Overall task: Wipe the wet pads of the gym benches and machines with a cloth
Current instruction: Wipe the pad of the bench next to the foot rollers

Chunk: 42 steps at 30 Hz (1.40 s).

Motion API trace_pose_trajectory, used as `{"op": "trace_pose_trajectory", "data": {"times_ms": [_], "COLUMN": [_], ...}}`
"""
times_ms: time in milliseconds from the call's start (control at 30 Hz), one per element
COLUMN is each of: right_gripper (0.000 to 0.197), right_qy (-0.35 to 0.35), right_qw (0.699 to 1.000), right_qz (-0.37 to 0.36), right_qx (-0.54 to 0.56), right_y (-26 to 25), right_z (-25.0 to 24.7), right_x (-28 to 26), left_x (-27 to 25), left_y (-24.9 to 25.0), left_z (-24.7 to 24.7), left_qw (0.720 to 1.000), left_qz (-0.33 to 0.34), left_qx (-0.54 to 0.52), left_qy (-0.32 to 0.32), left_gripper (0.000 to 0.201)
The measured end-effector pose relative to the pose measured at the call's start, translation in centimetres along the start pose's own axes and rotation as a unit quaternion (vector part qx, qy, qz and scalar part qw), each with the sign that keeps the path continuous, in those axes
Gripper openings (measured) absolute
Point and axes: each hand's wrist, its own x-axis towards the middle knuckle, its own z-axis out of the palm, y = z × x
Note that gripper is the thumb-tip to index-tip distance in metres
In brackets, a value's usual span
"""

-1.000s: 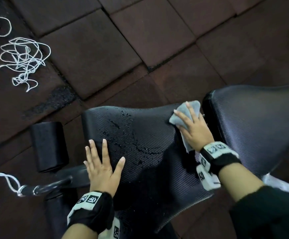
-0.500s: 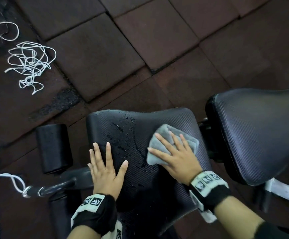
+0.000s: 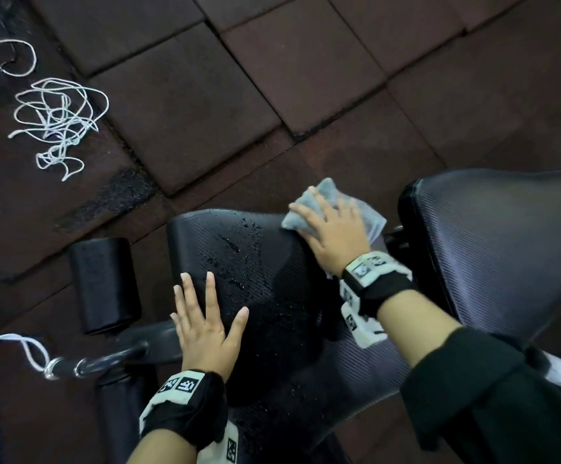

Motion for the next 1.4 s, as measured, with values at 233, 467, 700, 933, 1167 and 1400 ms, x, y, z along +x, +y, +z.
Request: {"op": "trace_pose_trajectory", "data": {"times_ms": [233,467,700,933,1167,1400], "right_gripper": [0.058,0.058,0.047,0.037,0.031,0.03], "right_qy": [0.005,-0.022,-0.027,-0.225,-0.271,-0.273], "right_qw": [0.981,0.996,0.999,0.966,0.947,0.917], "right_qz": [-0.196,-0.08,-0.028,-0.105,-0.117,-0.207], "right_qx": [-0.008,0.022,0.036,0.074,0.124,0.204], "right_y": [-1.3,5.4,3.7,1.3,-0.2,-12.8], "right_z": [3.3,1.6,-1.4,-4.4,-4.3,-1.5], "right_x": [-10.5,-11.6,-0.7,5.6,7.5,12.8], "left_x": [-0.1,-0.2,-0.2,-1.8,-8.7,-9.9], "left_y": [0.2,0.0,0.0,0.9,0.6,0.0], "left_z": [-0.2,0.1,0.2,-0.2,2.6,4.9], "left_qw": [1.0,1.0,1.0,0.99,0.944,0.937], "left_qz": [0.001,0.011,0.007,-0.057,-0.233,-0.255], "left_qx": [-0.001,-0.003,-0.01,-0.122,-0.208,-0.189], "left_qy": [-0.006,0.003,0.01,0.044,0.103,0.147], "left_gripper": [0.081,0.08,0.077,0.082,0.066,0.064]}}
